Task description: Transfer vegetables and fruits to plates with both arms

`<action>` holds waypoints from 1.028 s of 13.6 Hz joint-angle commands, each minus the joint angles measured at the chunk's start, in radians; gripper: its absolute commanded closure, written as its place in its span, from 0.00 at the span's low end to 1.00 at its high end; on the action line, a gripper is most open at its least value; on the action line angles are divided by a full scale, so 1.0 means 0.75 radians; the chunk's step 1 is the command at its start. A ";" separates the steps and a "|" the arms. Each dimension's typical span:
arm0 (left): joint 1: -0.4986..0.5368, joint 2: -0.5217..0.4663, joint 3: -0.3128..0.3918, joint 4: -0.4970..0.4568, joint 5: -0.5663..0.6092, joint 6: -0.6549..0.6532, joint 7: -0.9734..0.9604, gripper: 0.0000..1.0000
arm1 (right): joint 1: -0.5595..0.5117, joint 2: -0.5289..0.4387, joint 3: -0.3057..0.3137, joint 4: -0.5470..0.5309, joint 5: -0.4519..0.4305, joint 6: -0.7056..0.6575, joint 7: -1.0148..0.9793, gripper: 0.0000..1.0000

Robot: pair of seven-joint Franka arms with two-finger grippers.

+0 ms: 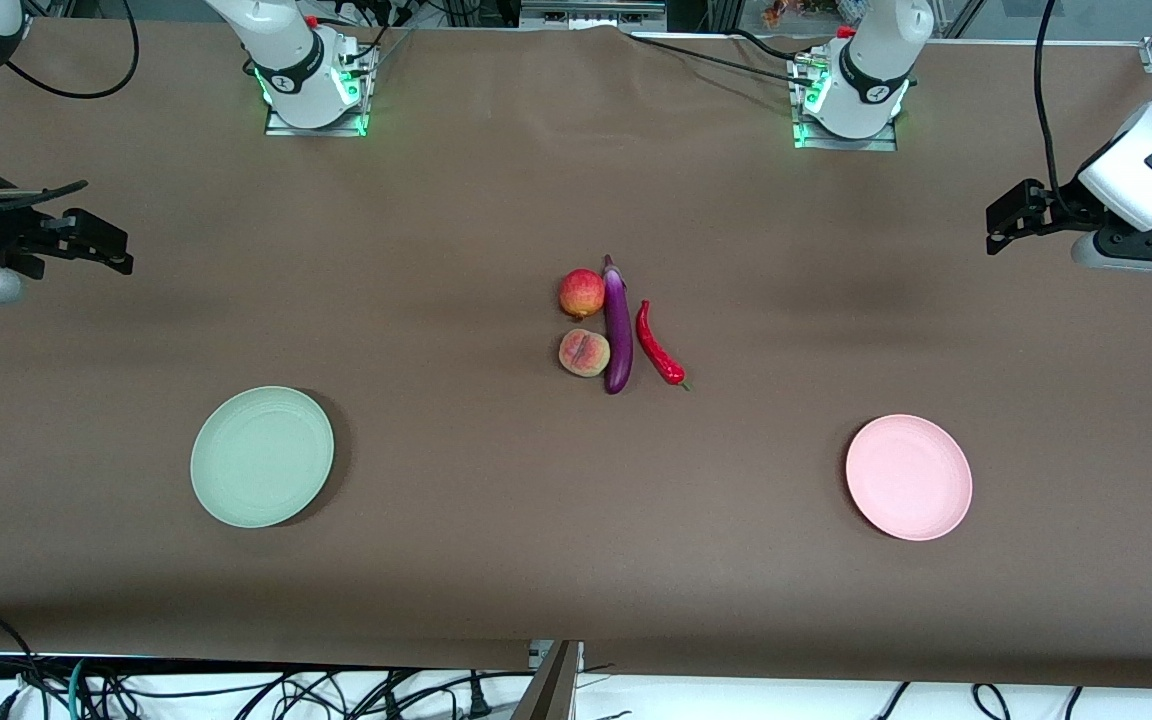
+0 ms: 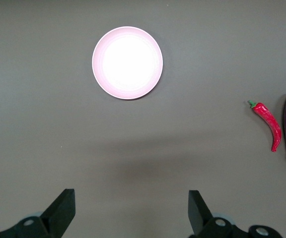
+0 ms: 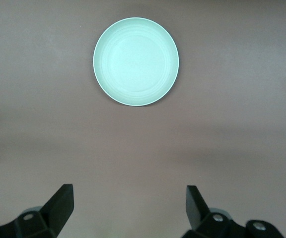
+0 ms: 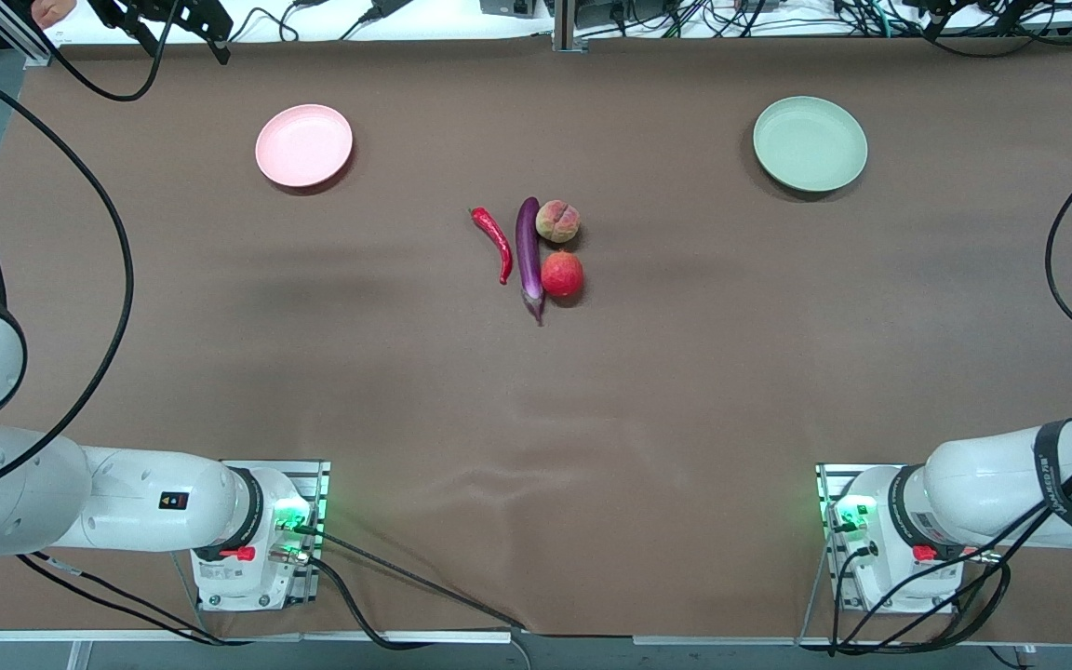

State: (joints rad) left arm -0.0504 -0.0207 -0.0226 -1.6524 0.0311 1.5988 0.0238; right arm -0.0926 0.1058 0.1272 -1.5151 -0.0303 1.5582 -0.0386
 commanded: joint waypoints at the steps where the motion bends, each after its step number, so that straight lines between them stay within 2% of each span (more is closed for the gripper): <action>1: -0.008 0.017 0.008 0.033 0.024 -0.015 0.001 0.00 | 0.007 0.018 -0.004 0.034 0.008 -0.010 0.013 0.00; 7: 0.004 0.015 0.018 0.031 0.024 -0.015 0.011 0.00 | 0.009 0.029 -0.004 0.032 0.016 -0.004 0.019 0.00; 14: 0.008 0.017 0.010 0.033 0.024 -0.015 0.009 0.00 | 0.060 0.119 -0.002 0.024 0.008 -0.028 -0.006 0.00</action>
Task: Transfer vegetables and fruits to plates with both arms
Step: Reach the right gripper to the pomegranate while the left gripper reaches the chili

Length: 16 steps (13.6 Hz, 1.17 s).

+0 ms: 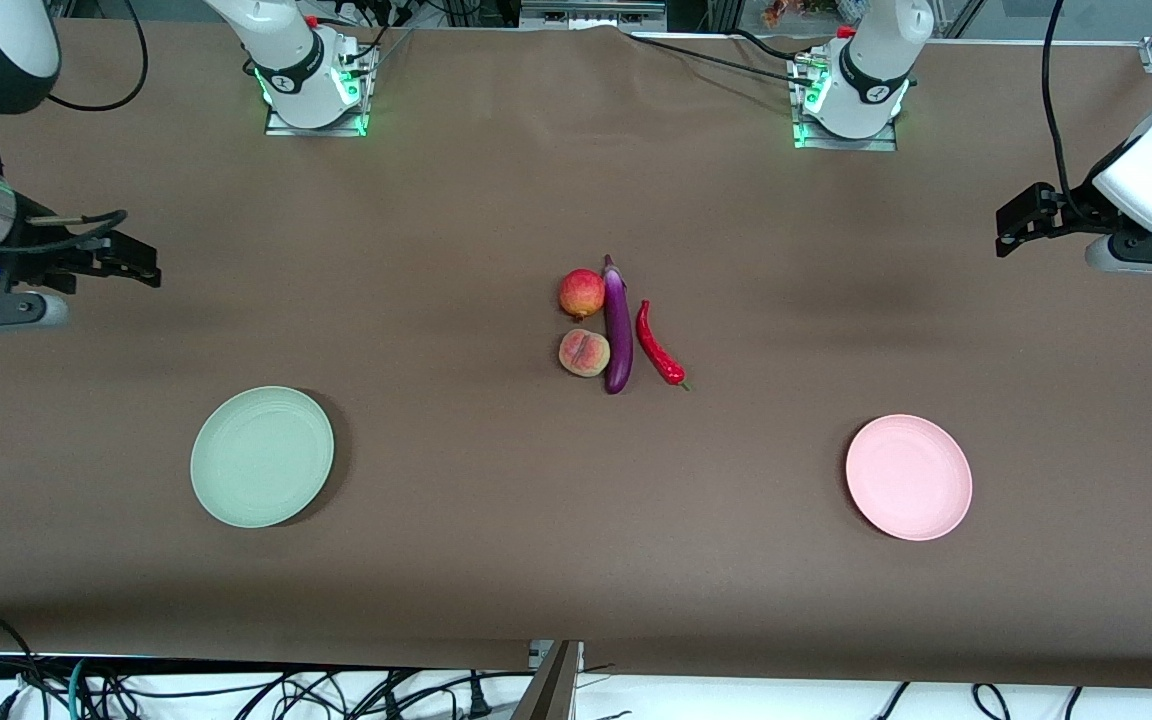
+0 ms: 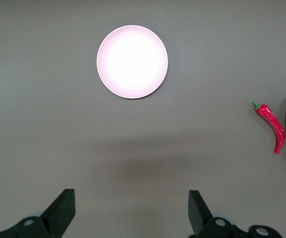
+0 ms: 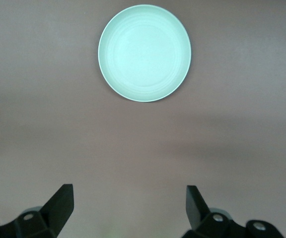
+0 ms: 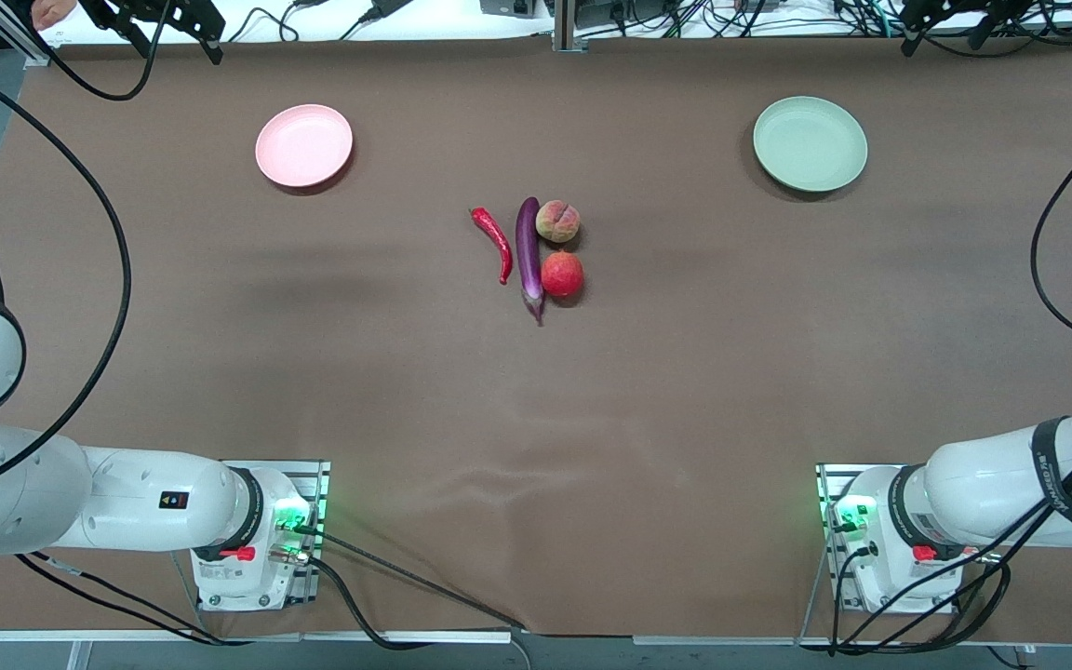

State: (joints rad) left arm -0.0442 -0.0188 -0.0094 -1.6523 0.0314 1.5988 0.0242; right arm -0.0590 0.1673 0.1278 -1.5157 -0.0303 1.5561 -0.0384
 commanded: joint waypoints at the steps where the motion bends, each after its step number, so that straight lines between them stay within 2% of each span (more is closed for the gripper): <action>1: 0.000 0.015 -0.008 0.033 0.024 -0.013 0.009 0.00 | 0.023 0.039 -0.003 0.015 0.008 -0.025 -0.008 0.00; 4: 0.000 0.015 -0.008 0.033 0.022 -0.013 0.009 0.00 | 0.133 0.116 -0.003 0.006 0.042 0.009 0.025 0.00; 7: -0.004 0.019 -0.012 0.033 0.015 -0.015 -0.012 0.00 | 0.334 0.198 -0.003 0.008 0.063 0.117 0.394 0.00; 9: 0.004 0.064 -0.010 0.031 0.001 0.003 0.000 0.00 | 0.459 0.261 -0.003 0.014 0.069 0.209 0.529 0.00; 14: -0.015 0.189 -0.010 0.037 -0.011 0.183 -0.018 0.00 | 0.718 0.417 -0.003 0.018 0.132 0.426 0.842 0.00; 16: -0.019 0.238 -0.010 0.039 -0.080 0.237 -0.040 0.00 | 0.792 0.472 -0.003 0.018 0.139 0.498 0.953 0.00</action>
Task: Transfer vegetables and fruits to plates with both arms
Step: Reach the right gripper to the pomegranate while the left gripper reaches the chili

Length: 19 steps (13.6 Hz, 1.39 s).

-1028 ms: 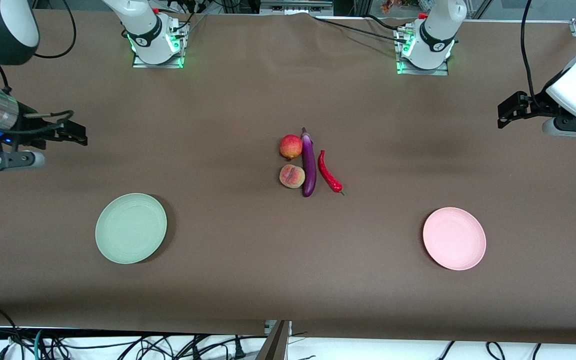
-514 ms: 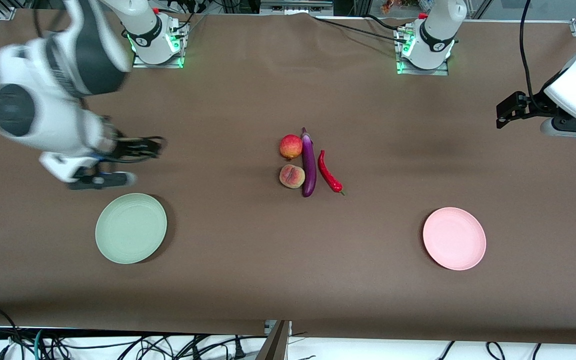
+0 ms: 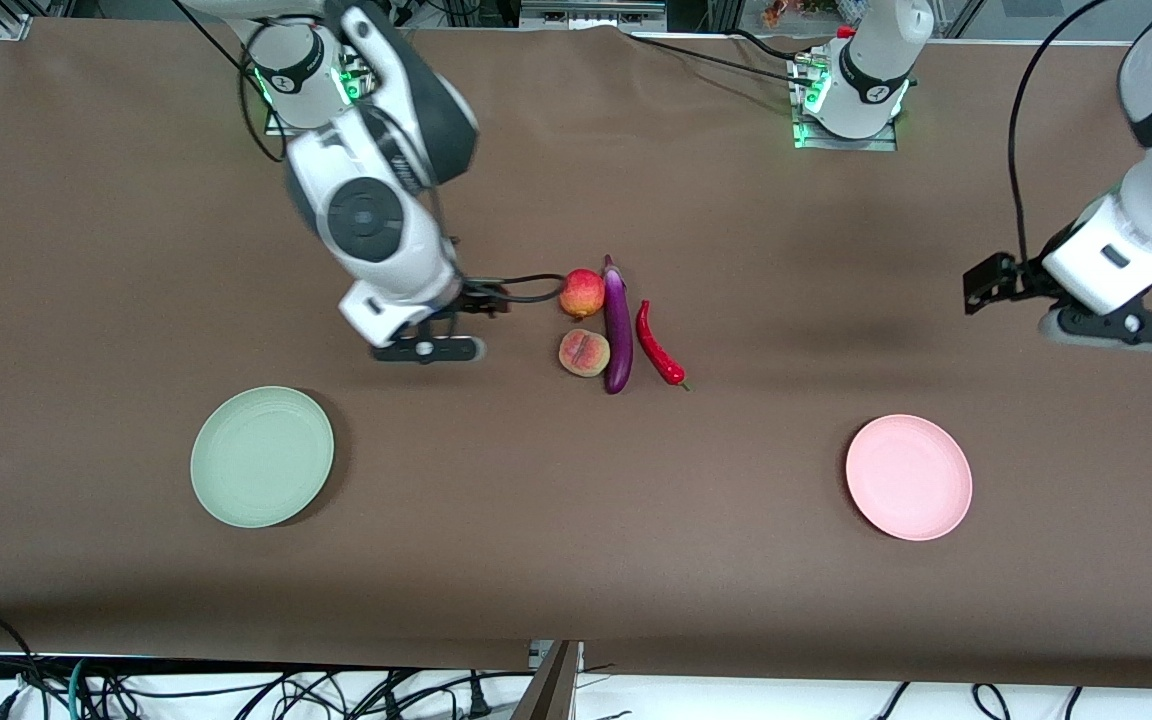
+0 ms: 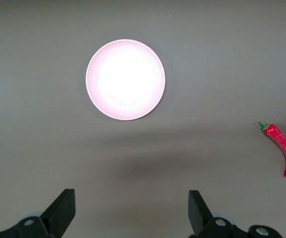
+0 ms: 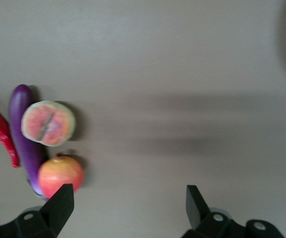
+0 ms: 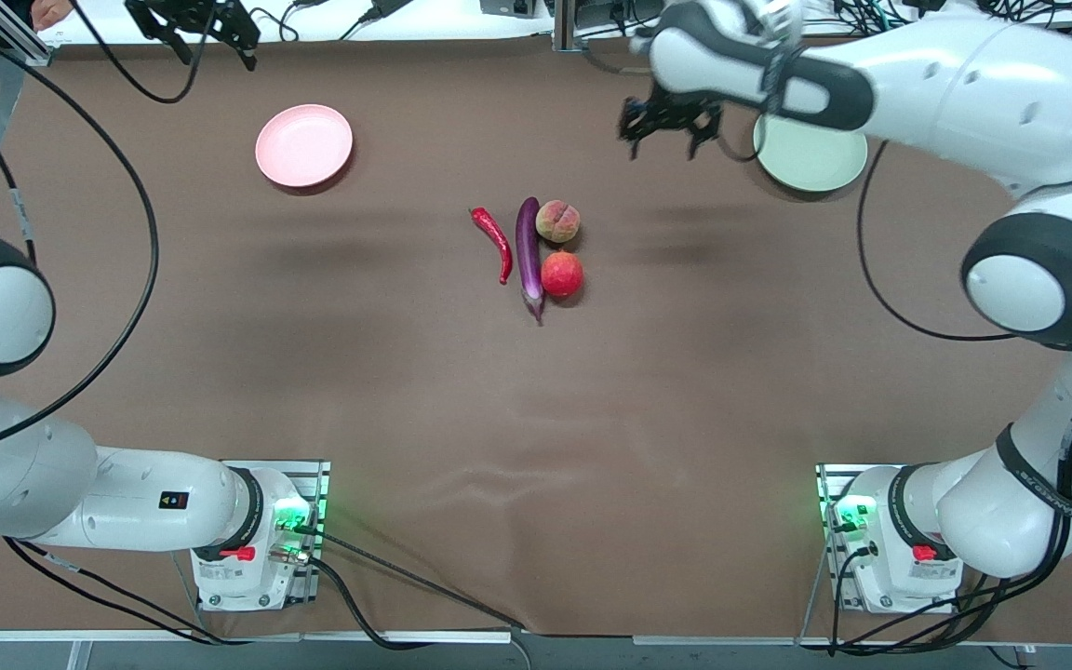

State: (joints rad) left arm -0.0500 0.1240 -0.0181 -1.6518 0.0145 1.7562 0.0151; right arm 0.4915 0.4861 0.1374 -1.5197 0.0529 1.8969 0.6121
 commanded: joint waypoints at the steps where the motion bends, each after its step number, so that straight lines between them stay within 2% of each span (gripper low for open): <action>1: -0.013 0.074 0.000 0.039 -0.082 0.053 -0.057 0.00 | 0.097 0.074 -0.015 0.024 0.028 0.080 0.132 0.00; 6: -0.038 0.147 -0.003 0.041 -0.087 0.100 -0.171 0.00 | 0.232 0.207 -0.015 0.020 0.030 0.207 0.196 0.00; 9: -0.064 0.233 -0.003 0.096 -0.091 0.119 -0.227 0.00 | 0.275 0.268 -0.015 0.016 0.030 0.238 0.223 0.00; 12: -0.077 0.313 -0.003 0.112 -0.209 0.198 -0.229 0.00 | 0.318 0.311 -0.015 0.014 0.030 0.293 0.286 0.00; 16: -0.083 0.395 -0.005 0.112 -0.234 0.225 -0.225 0.00 | 0.343 0.332 -0.015 0.010 0.032 0.320 0.309 0.00; 19: -0.081 0.442 -0.003 0.110 -0.358 0.260 -0.231 0.00 | 0.353 0.346 -0.015 -0.001 0.030 0.318 0.307 0.00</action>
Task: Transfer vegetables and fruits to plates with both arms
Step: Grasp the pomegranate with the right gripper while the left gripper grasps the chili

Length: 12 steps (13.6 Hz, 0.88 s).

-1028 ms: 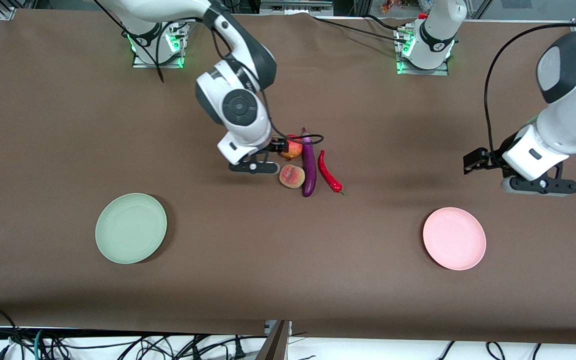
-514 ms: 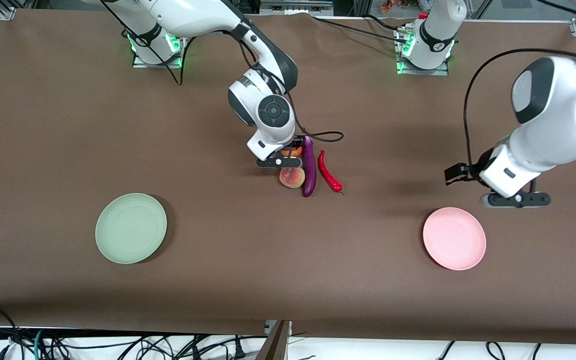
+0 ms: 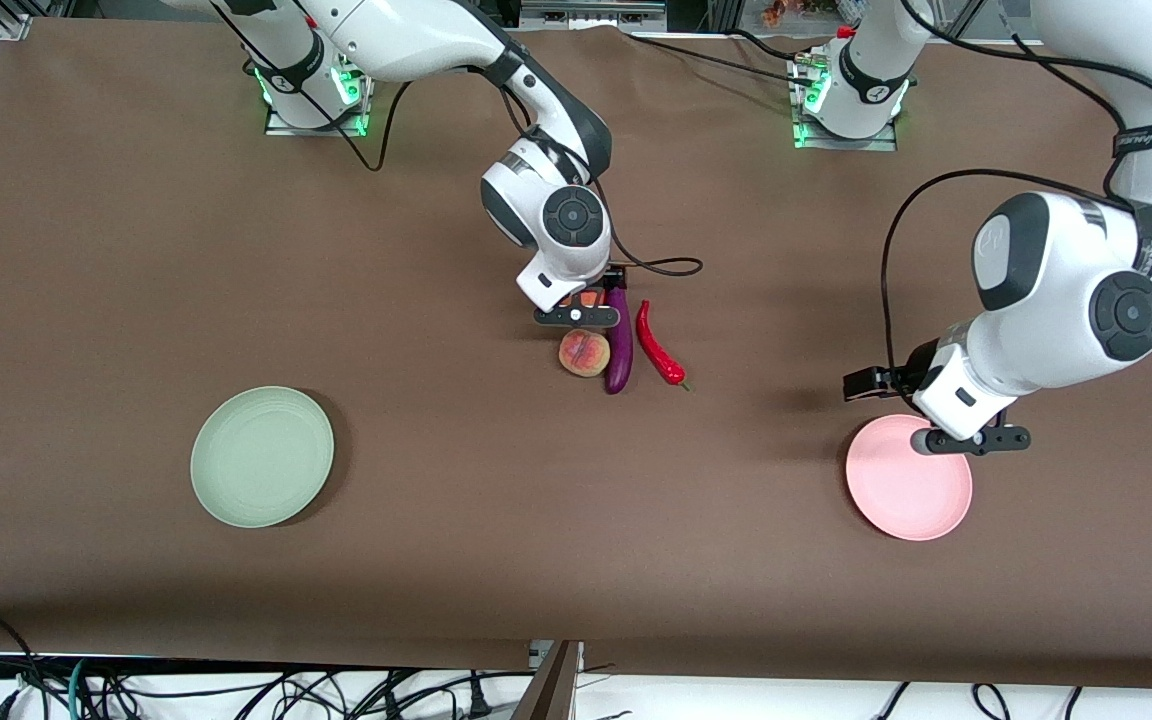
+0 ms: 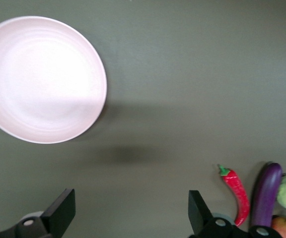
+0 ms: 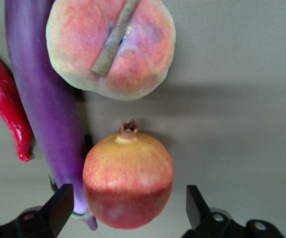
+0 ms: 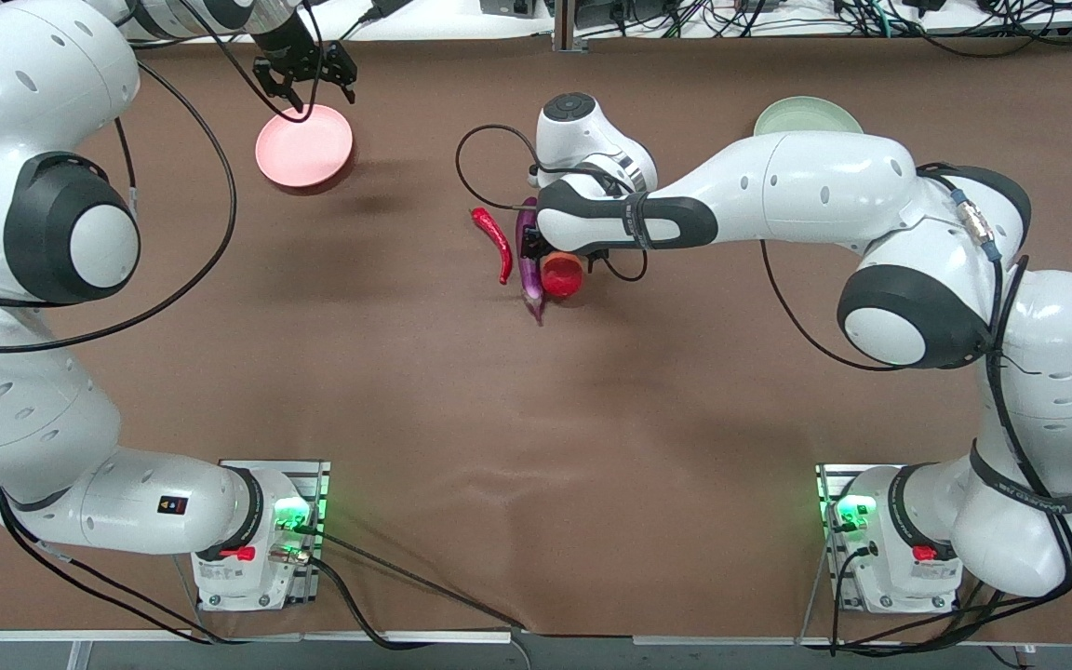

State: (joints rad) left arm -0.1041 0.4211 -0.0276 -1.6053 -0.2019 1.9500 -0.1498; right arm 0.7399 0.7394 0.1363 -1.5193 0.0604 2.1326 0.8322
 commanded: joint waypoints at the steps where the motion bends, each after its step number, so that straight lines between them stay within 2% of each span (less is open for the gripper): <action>1: -0.008 0.056 0.010 0.048 -0.083 0.006 -0.013 0.00 | 0.022 0.016 -0.014 -0.003 0.020 0.004 0.011 0.00; 4: -0.053 0.101 0.010 0.040 -0.081 0.055 -0.147 0.00 | 0.022 0.029 -0.014 -0.011 0.020 0.002 -0.001 0.00; 5: -0.082 0.111 0.010 0.044 -0.075 0.057 -0.245 0.00 | 0.022 0.029 -0.014 -0.011 0.020 -0.002 -0.003 0.04; 6: -0.100 0.113 0.010 0.036 -0.074 0.081 -0.347 0.00 | 0.022 0.029 -0.014 -0.011 0.020 -0.007 -0.003 0.25; 7: -0.119 0.130 0.010 0.028 -0.076 0.108 -0.438 0.00 | 0.022 0.029 -0.014 -0.011 0.020 -0.011 -0.005 0.54; 8: -0.135 0.140 0.010 0.028 -0.079 0.118 -0.493 0.00 | 0.022 0.027 -0.014 -0.009 0.020 -0.013 -0.007 0.72; 11: -0.209 0.191 0.008 0.023 -0.083 0.177 -0.689 0.00 | 0.010 0.012 -0.014 -0.005 0.020 -0.017 -0.019 0.91; 12: -0.235 0.207 0.008 0.023 -0.083 0.198 -0.769 0.00 | 0.003 -0.020 -0.018 -0.003 0.020 -0.049 -0.040 0.92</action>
State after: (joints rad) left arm -0.2381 0.5465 -0.0318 -1.6042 -0.2426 2.0718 -0.6344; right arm 0.7457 0.7652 0.1318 -1.5188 0.0605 2.1290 0.8281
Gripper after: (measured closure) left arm 0.000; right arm 0.181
